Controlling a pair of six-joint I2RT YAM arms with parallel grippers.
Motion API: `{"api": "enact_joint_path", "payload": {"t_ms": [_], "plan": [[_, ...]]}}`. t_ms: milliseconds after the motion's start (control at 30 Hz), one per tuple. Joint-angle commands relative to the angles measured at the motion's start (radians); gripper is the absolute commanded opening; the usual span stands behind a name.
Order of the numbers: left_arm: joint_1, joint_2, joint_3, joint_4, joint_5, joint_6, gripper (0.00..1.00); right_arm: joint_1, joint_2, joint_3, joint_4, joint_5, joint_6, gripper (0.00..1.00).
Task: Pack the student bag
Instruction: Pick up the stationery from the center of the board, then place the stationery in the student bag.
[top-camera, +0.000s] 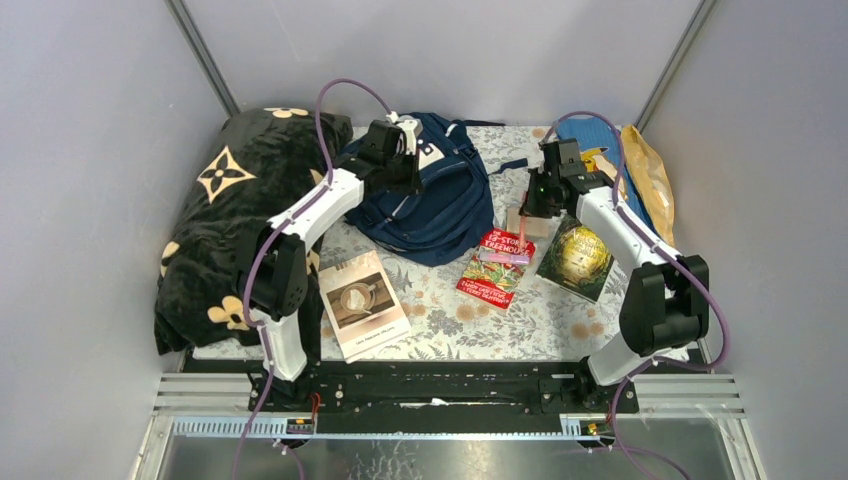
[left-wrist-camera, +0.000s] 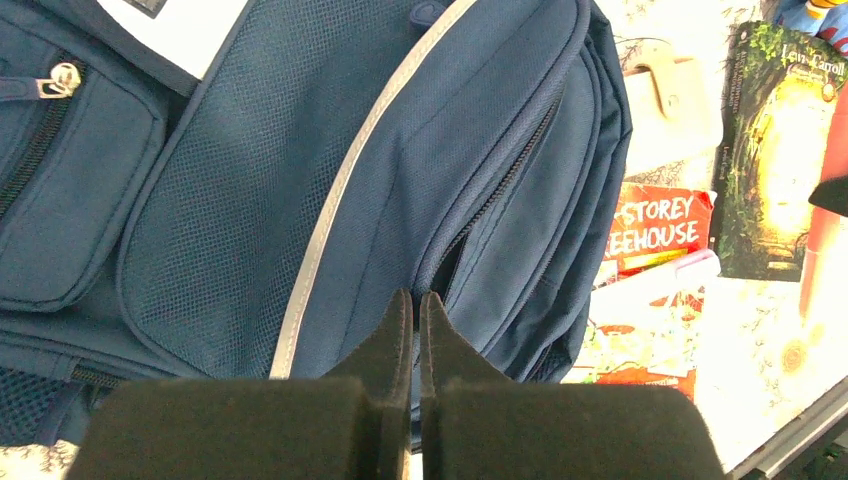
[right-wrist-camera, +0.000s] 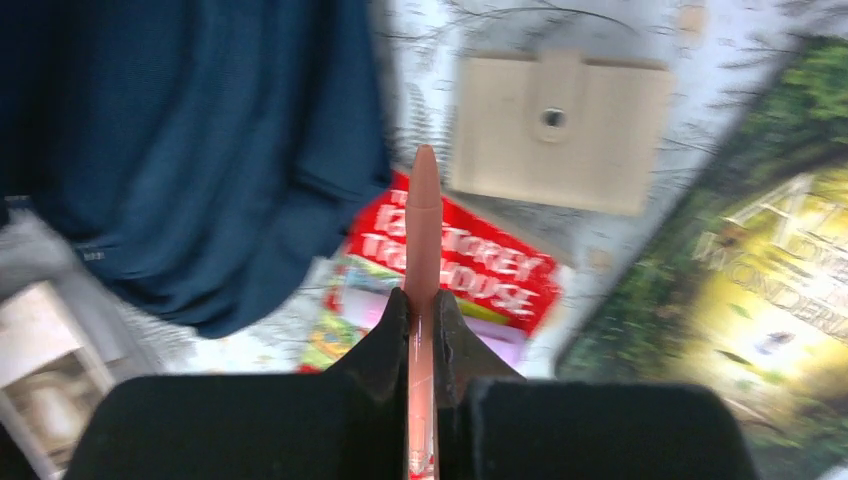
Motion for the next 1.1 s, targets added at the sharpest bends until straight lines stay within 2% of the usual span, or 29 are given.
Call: {"api": "enact_joint_path", "payload": {"t_ms": [0,100,300,533,733,767,867,900,933,1067], "plan": [[0.016,0.039,0.059,-0.024,0.042,-0.041,0.0,0.041,0.024,0.064,0.103,-0.253,0.287,0.0],[0.017,0.031,0.049,0.005,0.054,-0.06,0.0,0.099,0.052,0.051,0.261,-0.286,0.476,0.0],[0.035,0.02,0.06,-0.013,0.057,-0.07,0.0,0.187,0.177,0.108,0.408,-0.23,0.701,0.0],[0.072,-0.033,0.03,0.0,0.139,-0.122,0.0,0.212,0.338,0.184,0.554,-0.169,0.838,0.0],[0.072,-0.036,0.019,0.002,0.13,-0.115,0.0,0.228,0.505,0.336,0.559,-0.09,0.892,0.0],[0.073,-0.033,0.021,0.003,0.132,-0.117,0.0,0.229,0.52,0.344,0.583,-0.086,0.897,0.09],[0.076,-0.031,0.024,0.004,0.131,-0.123,0.0,0.232,0.521,0.356,0.619,-0.107,0.868,0.47],[0.079,-0.03,0.022,0.004,0.131,-0.123,0.0,0.233,0.503,0.348,0.623,-0.106,0.851,0.54],[0.079,-0.032,0.02,0.006,0.131,-0.121,0.0,0.233,0.481,0.33,0.627,-0.103,0.834,0.82],[0.084,-0.029,0.015,0.014,0.127,-0.12,0.0,0.232,0.368,0.225,0.643,-0.122,0.768,0.89]]}}
